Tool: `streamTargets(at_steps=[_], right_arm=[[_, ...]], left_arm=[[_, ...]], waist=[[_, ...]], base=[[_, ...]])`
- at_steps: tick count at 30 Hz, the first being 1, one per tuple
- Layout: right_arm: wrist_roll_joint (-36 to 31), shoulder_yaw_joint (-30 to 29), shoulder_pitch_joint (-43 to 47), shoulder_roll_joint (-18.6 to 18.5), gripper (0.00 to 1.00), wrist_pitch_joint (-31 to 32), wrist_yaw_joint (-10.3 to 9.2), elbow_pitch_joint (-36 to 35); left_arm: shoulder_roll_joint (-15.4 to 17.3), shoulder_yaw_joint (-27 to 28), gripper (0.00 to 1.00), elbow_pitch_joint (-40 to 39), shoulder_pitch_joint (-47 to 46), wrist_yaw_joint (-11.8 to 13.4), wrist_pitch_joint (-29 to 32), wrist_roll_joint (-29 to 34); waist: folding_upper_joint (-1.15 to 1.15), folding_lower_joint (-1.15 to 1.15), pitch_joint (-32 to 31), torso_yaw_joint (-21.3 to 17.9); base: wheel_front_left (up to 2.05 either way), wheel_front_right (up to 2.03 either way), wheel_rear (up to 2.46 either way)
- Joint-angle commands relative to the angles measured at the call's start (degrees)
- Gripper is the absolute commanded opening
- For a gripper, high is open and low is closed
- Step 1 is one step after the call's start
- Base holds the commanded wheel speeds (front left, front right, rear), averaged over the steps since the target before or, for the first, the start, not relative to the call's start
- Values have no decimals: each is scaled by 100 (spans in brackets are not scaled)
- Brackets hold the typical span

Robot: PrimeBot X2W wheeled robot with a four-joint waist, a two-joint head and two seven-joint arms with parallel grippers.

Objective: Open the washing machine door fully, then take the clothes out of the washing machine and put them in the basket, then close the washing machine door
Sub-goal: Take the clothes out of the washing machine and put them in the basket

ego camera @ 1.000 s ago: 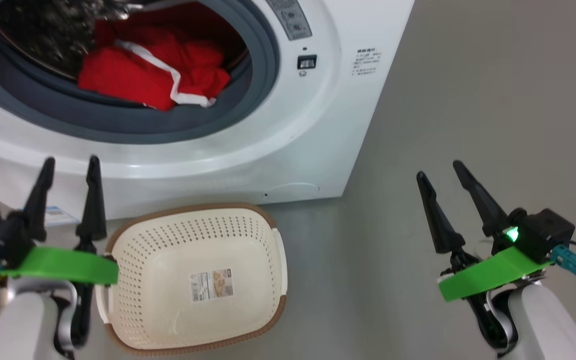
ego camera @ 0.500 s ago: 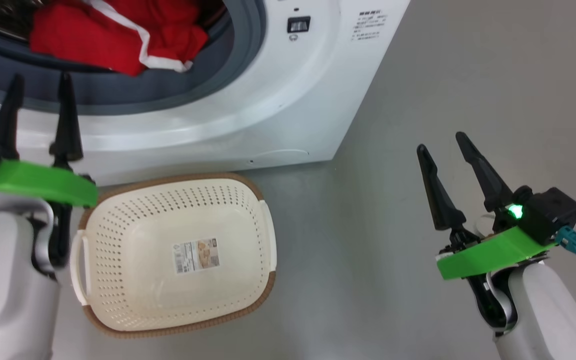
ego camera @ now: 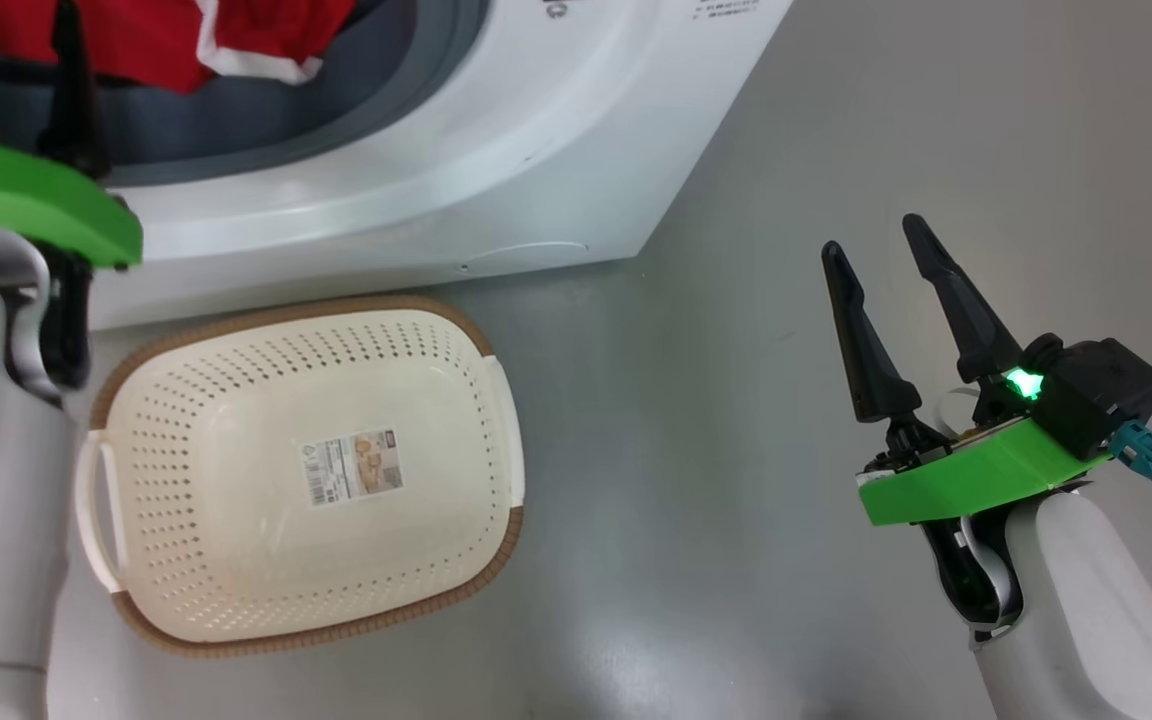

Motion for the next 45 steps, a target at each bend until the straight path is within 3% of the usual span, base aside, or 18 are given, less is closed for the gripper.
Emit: streamTargets(at_steps=[1,21,35,36,37,38,39,40,42,43,45], right_arm=[[-12,109,-43,49,100,-27,9,-161],[-16,181,-277,225,100,-27,9,-218],[-29,191,-262,287,100,-27,9,-191],[-31,190,-257,289,100,-27,9,-186],[-33,190,-251,290,100,-27,9,-181],[-34,190,-248,291,100,-27,9,-175],[-36,192,-245,291,100,-27,9,-170],[-39,194,-245,292,100,-27,9,-166],[-42,200,-247,294,100,-27,9,-163],[-41,205,-250,294,100,-27,9,-160],[-37,211,-260,292,100,-27,9,-151]], left_arm=[[251,115,100,115,-340,-34,77,-59],[444,-9,100,2075,-2045,-145,474,-57],[422,-307,100,3124,-2450,-215,1320,3],[409,-327,87,3163,-2447,-233,1342,2],[393,-340,80,3194,-2442,-255,1357,-6],[371,-356,49,3220,-2435,-272,1368,-12],[356,-370,35,3241,-2434,-284,1373,-16],[346,-380,26,3258,-2435,-293,1369,-21],[334,-399,26,3282,-2442,-318,1343,-31],[335,-409,0,3286,-2443,-330,1303,-33],[348,-413,0,3292,-2436,-346,1193,-47]], waist=[[0,0,157,-98],[0,0,740,-463],[0,0,756,-567],[0,0,744,-566],[0,0,731,-563],[0,0,718,-560],[0,0,709,-555],[0,0,700,-550],[0,0,686,-542],[0,0,679,-541],[0,0,660,-539]], base=[[0,0,0],[0,0,0],[0,0,0],[0,0,0],[0,0,0],[0,0,0],[0,0,0],[0,0,0],[0,0,0],[0,0,0],[0,0,0]])
